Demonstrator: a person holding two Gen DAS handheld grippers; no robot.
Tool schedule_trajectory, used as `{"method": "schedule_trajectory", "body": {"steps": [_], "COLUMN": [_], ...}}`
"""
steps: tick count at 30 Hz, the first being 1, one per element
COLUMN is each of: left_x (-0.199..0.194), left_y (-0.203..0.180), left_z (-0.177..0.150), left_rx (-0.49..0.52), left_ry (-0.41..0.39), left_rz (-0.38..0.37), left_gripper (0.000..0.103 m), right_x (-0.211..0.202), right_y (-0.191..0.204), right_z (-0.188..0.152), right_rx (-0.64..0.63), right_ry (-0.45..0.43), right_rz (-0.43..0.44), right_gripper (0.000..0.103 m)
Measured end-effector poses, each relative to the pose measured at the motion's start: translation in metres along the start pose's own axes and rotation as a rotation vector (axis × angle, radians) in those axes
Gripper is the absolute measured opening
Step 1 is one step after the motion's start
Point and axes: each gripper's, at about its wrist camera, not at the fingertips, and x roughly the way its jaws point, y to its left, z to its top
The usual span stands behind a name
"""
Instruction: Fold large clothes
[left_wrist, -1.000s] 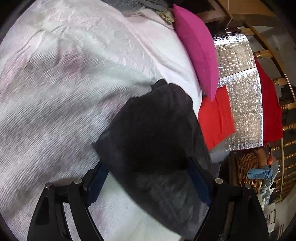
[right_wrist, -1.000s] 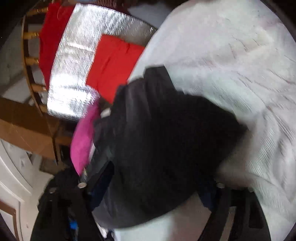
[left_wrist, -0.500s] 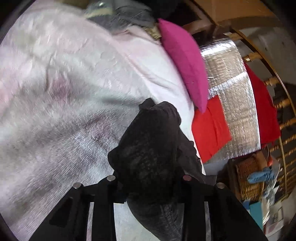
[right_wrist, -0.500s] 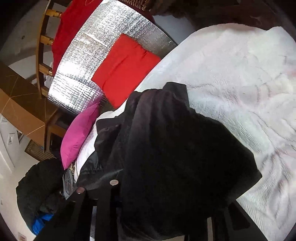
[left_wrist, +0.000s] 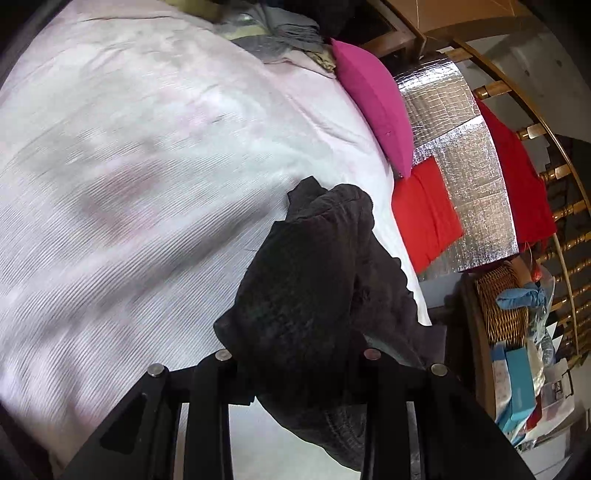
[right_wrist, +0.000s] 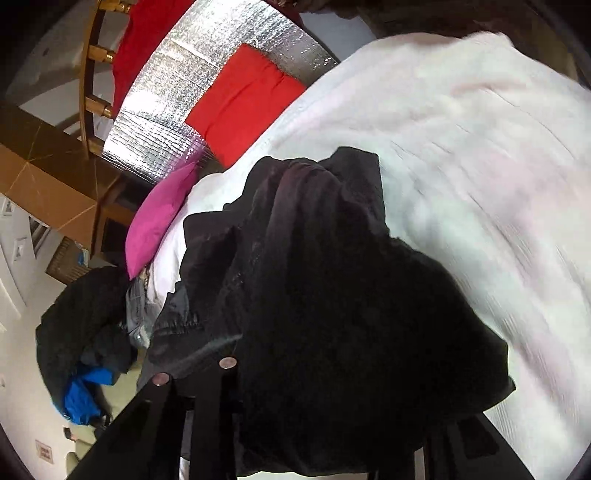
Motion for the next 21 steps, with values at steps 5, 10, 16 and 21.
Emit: {"method": "schedule_trajectory", "body": {"steps": [5, 10, 16, 21], "left_x": [-0.032, -0.081, -0.09, -0.006], "left_y": [0.01, -0.002, -0.068, -0.104], "left_z": [-0.007, -0.003, 0.037, 0.073], "left_rx": [0.042, 0.179, 0.386, 0.389], "left_ry": [0.101, 0.116, -0.081, -0.043], "left_rz": [0.074, 0.148, 0.17, 0.227], "left_gripper": [0.047, 0.057, 0.08, 0.083], "right_x": [-0.025, -0.069, -0.111, -0.037], "right_y": [-0.014, -0.015, 0.037, 0.093], "right_z": [-0.026, -0.037, -0.002, 0.034], "right_rx": [0.021, -0.07, -0.29, -0.397], "right_ry": [0.075, 0.199, 0.094, 0.095], "right_rz": [-0.047, -0.069, -0.023, -0.059], "right_gripper": [0.06, 0.061, 0.062, 0.07]}}
